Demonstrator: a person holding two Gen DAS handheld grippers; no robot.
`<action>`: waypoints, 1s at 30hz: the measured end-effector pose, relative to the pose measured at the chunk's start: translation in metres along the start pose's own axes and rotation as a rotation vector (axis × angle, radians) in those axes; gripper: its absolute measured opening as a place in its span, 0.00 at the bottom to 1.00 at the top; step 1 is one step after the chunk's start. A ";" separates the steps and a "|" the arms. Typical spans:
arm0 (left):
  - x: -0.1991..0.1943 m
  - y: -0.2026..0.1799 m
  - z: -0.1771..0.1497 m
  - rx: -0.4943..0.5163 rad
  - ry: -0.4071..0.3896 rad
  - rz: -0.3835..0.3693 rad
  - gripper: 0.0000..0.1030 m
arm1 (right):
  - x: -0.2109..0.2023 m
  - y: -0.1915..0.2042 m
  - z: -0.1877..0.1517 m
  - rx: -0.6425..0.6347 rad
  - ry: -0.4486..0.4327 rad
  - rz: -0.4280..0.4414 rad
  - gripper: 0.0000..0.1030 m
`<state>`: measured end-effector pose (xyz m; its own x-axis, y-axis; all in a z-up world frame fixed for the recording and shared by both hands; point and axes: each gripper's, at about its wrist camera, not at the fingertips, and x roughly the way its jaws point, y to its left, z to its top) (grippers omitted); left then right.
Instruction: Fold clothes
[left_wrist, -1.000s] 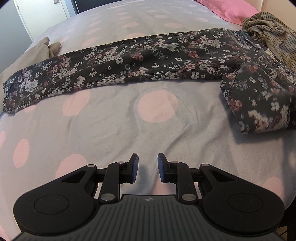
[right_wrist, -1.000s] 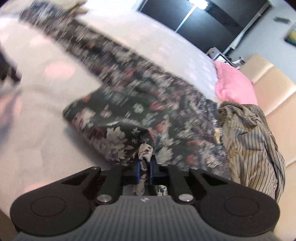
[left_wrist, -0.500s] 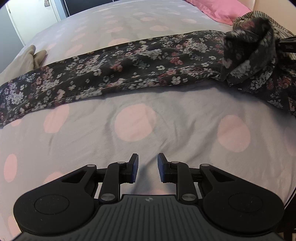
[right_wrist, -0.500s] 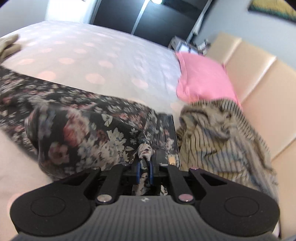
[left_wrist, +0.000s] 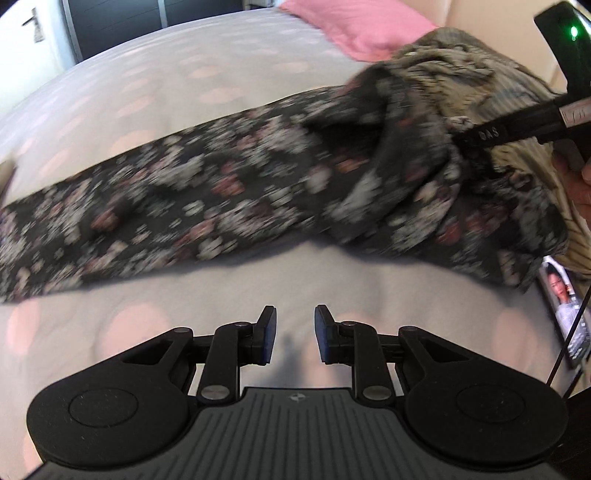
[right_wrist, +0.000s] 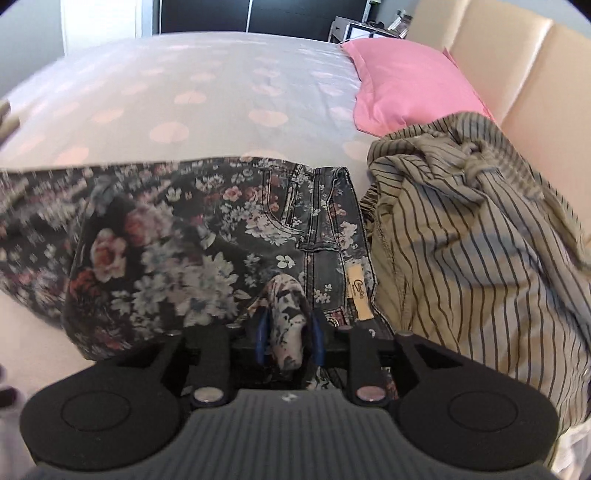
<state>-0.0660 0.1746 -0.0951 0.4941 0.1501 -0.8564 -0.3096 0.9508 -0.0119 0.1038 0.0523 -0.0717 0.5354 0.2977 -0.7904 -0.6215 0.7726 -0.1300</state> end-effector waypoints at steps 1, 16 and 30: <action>0.001 -0.006 0.003 0.016 -0.008 -0.014 0.20 | -0.005 -0.003 0.000 0.013 0.001 0.004 0.31; 0.032 -0.080 0.043 0.132 -0.084 -0.123 0.24 | -0.032 -0.068 -0.022 0.238 0.082 0.104 0.41; 0.020 -0.064 0.055 -0.024 -0.155 -0.095 0.00 | -0.022 -0.082 -0.037 0.266 0.118 0.165 0.09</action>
<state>0.0088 0.1315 -0.0830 0.6404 0.1015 -0.7613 -0.2740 0.9562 -0.1030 0.1217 -0.0383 -0.0653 0.3607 0.3760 -0.8536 -0.5149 0.8433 0.1539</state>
